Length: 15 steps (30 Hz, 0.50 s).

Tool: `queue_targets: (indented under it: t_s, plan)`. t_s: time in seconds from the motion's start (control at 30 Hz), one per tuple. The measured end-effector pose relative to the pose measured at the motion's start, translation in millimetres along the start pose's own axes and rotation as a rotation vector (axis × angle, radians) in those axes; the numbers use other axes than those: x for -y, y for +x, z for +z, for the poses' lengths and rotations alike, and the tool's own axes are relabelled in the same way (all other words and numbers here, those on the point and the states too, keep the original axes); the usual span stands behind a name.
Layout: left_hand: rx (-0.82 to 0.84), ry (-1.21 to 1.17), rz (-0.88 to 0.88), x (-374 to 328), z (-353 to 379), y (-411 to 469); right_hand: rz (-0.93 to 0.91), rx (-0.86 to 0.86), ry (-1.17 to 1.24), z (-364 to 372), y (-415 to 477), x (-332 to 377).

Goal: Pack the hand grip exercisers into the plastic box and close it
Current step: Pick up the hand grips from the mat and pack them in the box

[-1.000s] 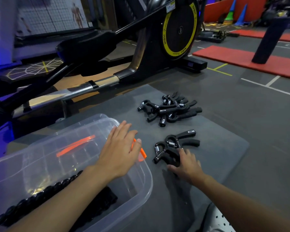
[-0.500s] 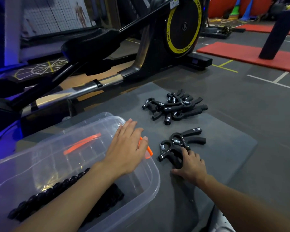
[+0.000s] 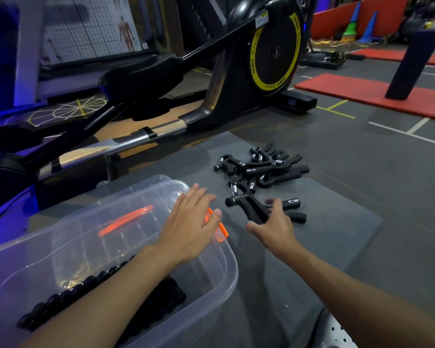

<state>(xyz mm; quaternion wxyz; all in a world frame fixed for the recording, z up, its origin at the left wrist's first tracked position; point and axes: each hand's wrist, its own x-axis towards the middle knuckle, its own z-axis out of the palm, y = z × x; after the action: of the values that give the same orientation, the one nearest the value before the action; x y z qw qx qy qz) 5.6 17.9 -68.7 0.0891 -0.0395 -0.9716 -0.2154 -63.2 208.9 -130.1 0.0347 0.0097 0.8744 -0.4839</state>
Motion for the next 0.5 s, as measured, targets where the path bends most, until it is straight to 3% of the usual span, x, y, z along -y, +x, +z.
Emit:
queue_targets:
  t_s: [0.27,0.5]
  plan:
    - [-0.330,-0.342,-0.025,-5,-43,3,-0.202,0.033,0.245,5,-20,80]
    - [-0.571,-0.425,0.009,-4,-84,2,-0.271,0.166,0.403,12,-40,120]
